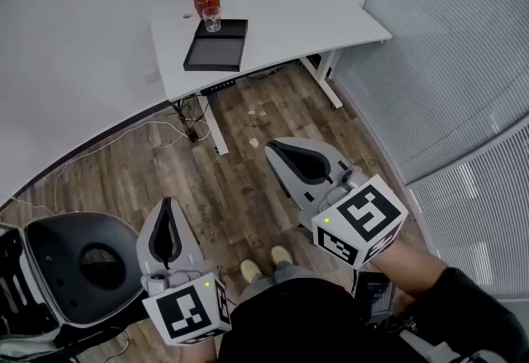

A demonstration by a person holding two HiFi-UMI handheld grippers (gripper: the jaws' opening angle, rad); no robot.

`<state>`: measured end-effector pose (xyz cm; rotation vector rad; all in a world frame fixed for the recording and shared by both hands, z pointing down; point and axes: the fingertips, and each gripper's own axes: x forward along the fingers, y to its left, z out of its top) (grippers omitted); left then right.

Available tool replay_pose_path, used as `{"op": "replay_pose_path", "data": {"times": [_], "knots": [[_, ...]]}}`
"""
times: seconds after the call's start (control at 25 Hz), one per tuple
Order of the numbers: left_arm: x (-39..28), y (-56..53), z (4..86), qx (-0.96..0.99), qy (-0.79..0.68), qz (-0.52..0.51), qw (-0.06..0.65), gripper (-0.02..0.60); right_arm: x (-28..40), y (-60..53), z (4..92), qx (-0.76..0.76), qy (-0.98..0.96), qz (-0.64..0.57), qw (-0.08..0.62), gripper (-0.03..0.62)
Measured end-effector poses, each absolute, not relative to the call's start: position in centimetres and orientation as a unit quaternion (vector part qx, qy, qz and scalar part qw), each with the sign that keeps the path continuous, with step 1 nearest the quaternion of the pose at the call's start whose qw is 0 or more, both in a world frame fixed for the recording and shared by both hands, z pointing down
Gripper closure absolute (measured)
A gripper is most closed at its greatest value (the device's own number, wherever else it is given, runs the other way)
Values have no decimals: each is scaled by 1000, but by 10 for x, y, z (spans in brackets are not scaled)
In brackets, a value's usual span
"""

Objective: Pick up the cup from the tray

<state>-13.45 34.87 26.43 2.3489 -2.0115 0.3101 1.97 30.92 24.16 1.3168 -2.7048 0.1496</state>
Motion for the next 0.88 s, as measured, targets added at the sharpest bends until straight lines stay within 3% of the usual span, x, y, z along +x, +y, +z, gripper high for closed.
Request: {"op": "replay_pose_path", "data": {"times": [0.88], "knots": [[-176,366,260,760,-644,90,9,577,-28,328,237,423,-903,37,62,580]]}}
